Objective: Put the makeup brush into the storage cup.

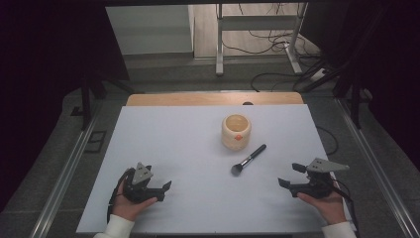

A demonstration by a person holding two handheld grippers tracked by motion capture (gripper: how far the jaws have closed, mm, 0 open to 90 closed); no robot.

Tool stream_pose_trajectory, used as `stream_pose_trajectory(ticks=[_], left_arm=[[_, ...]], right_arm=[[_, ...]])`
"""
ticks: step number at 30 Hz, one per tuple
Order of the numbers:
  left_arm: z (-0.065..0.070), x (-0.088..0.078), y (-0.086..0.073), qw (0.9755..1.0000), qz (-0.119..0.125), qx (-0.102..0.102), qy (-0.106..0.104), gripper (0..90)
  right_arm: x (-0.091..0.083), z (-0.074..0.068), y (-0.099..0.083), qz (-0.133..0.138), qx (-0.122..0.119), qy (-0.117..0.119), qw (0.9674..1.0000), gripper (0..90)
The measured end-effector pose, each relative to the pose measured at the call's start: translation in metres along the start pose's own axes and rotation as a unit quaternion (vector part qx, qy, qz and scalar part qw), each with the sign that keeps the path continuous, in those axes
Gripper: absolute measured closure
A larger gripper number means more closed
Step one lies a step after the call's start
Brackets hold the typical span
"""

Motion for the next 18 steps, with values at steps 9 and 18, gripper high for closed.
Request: stream_pose_trajectory(ticks=[9,18], left_arm=[[0.002,-0.0018,-0.0023,1.0,-0.003,0.006,0.0,10.1],[0.0023,-0.0007,0.0008,1.0,0.0,0.008,0.0,10.2]], right_arm=[[0.0021,-0.0013,-0.0042,-0.017,-0.009,0.001,0.9998,16.0],[-0.0013,-0.0073,-0.0068,-0.02,-0.012,0.001,0.9997,14.1]])
Point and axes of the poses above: each handheld gripper's, and its own axes: x roughly forward along the jaws, y roughly out of its top, z roughly to its right, the point moved 9 cm from there along x, roughly forward along the jaws, and after that the axes turned 2 degrees about y, right-handed, at the moved point
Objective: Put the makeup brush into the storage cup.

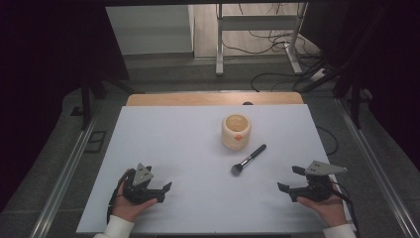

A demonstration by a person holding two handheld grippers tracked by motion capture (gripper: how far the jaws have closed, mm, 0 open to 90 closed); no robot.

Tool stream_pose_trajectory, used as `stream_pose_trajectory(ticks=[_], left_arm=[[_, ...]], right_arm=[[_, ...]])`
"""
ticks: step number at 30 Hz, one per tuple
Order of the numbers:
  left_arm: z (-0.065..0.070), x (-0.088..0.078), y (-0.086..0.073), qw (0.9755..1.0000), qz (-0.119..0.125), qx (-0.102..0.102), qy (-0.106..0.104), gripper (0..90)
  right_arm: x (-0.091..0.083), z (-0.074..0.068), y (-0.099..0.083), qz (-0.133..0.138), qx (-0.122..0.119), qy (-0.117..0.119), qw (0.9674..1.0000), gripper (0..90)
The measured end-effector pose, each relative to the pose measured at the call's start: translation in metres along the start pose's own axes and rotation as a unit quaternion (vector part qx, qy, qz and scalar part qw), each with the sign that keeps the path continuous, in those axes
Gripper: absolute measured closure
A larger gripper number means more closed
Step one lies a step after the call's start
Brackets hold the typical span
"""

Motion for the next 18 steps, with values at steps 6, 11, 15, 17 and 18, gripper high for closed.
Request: stream_pose_trajectory(ticks=[6,11,15,17,18], left_arm=[[-0.0024,0.0024,-0.0012,1.0,-0.004,-0.003,-0.003,10.2],[-0.0014,0.002,-0.0001,1.0,-0.002,-0.003,-0.002,10.2],[0.0004,0.0015,0.0002,1.0,-0.003,0.0,-0.002,10.2],[0.0005,0.0013,0.0004,1.0,-0.003,0.0,-0.002,10.2],[0.0005,0.0013,0.0005,1.0,-0.003,0.0,-0.002,10.2]], right_arm=[[0.0,0.0017,0.0002,0.0,0.002,-0.001,1.0,13.9],[0.0017,0.0024,-0.0006,-0.004,0.0,-0.002,1.0,13.8],[0.0004,0.0017,0.0006,0.001,0.001,-0.002,1.0,13.9],[-0.0003,0.0018,0.001,0.002,0.001,-0.003,1.0,13.9],[-0.0003,0.0018,0.0012,0.002,0.001,-0.003,1.0,13.9]])
Point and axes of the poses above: each handheld gripper's, and its own axes: x roughly forward along the jaws, y roughly out of its top, z roughly to its right, the point moved 9 cm from there along x, roughly forward along the jaws, and after that the axes turned 2 degrees about y, right-handed, at the moved point
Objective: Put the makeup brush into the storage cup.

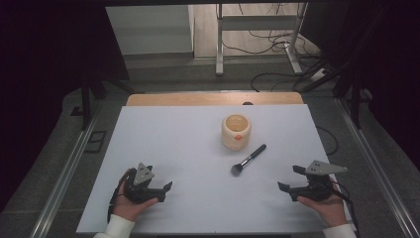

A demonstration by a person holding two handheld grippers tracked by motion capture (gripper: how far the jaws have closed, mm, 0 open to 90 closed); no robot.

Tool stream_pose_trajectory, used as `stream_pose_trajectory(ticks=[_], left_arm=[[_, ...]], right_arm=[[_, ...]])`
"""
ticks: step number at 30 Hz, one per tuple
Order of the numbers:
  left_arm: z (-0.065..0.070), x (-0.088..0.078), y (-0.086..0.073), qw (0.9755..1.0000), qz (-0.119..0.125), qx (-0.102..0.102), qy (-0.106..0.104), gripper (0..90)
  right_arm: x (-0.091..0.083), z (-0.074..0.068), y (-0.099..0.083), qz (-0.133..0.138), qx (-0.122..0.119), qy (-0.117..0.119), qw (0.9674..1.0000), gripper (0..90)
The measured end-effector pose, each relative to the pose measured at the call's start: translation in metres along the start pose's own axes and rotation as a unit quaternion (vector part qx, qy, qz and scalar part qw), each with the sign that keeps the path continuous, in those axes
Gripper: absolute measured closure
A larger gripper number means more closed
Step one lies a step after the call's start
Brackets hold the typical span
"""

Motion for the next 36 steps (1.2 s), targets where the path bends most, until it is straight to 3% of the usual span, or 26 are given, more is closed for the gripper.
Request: stream_pose_trajectory(ticks=[11,21,28,36], left_arm=[[-0.001,-0.001,0.001,1.0,0.002,-0.001,0.001,10.3],[0.0,-0.002,0.002,1.0,0.003,0.003,0.001,10.4],[-0.001,-0.003,0.002,1.0,0.002,0.006,0.001,10.5],[0.0,-0.003,0.002,1.0,0.002,0.008,0.002,10.6]], right_arm=[[0.0,-0.003,0.008,0.002,-0.014,0.004,0.9999,14.1],[0.001,-0.005,0.024,-0.013,-0.05,0.007,0.9986,13.0],[0.004,-0.004,0.035,-0.03,-0.071,0.016,0.9969,12.3],[0.011,-0.01,0.05,-0.057,-0.108,0.033,0.992,13.2]])
Point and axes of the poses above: each handheld gripper's, and its own axes: x roughly forward along the jaws, y roughly out of its top, z roughly to its right, the point moved 9 cm from there along x, roughly forward along the jaws, and after that the axes turned 2 degrees about y, right-handed, at the moved point
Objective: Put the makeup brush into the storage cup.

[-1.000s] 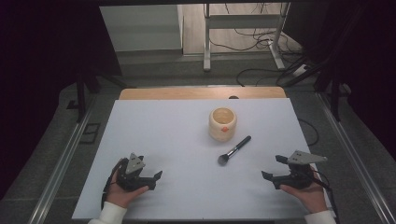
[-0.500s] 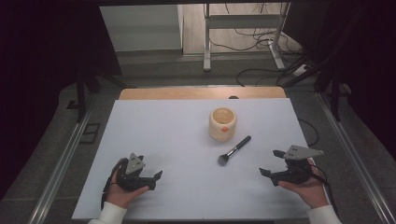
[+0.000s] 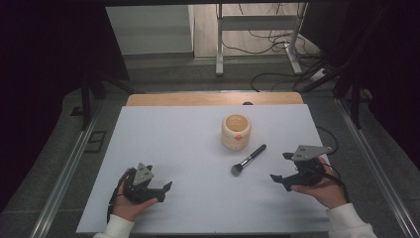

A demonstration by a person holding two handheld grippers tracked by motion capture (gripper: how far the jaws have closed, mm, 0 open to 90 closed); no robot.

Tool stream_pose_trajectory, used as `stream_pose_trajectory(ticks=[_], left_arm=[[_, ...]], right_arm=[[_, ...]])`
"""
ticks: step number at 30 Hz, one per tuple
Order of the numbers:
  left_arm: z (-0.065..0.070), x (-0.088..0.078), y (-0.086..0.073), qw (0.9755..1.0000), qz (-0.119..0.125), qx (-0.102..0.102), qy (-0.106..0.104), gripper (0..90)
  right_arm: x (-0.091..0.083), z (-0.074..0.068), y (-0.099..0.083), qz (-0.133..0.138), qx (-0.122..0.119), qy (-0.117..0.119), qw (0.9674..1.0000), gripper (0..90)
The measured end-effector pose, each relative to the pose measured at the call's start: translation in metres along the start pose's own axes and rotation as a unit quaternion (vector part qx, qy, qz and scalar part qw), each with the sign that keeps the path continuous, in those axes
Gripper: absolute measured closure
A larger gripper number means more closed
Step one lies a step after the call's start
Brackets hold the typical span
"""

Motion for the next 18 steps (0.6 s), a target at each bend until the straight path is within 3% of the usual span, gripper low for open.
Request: stream_pose_trajectory(ticks=[3,18], left_arm=[[0.0,0.0,-0.001,1.0,-0.001,0.001,0.001,10.6],[0.0,0.0,-0.001,1.0,-0.001,0.0,0.0,10.6]], right_arm=[[0.003,-0.001,0.008,-0.008,-0.015,0.008,0.9998,13.4],[0.013,0.002,0.022,-0.031,-0.046,0.031,0.9979,15.2]])
Point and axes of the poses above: each handheld gripper's, and its own axes: x roughly forward along the jaws, y roughly out of its top, z roughly to its right, the point moved 9 cm from there along x, roughly forward along the jaws, and after that the axes turned 2 degrees about y, right-handed, at the moved point
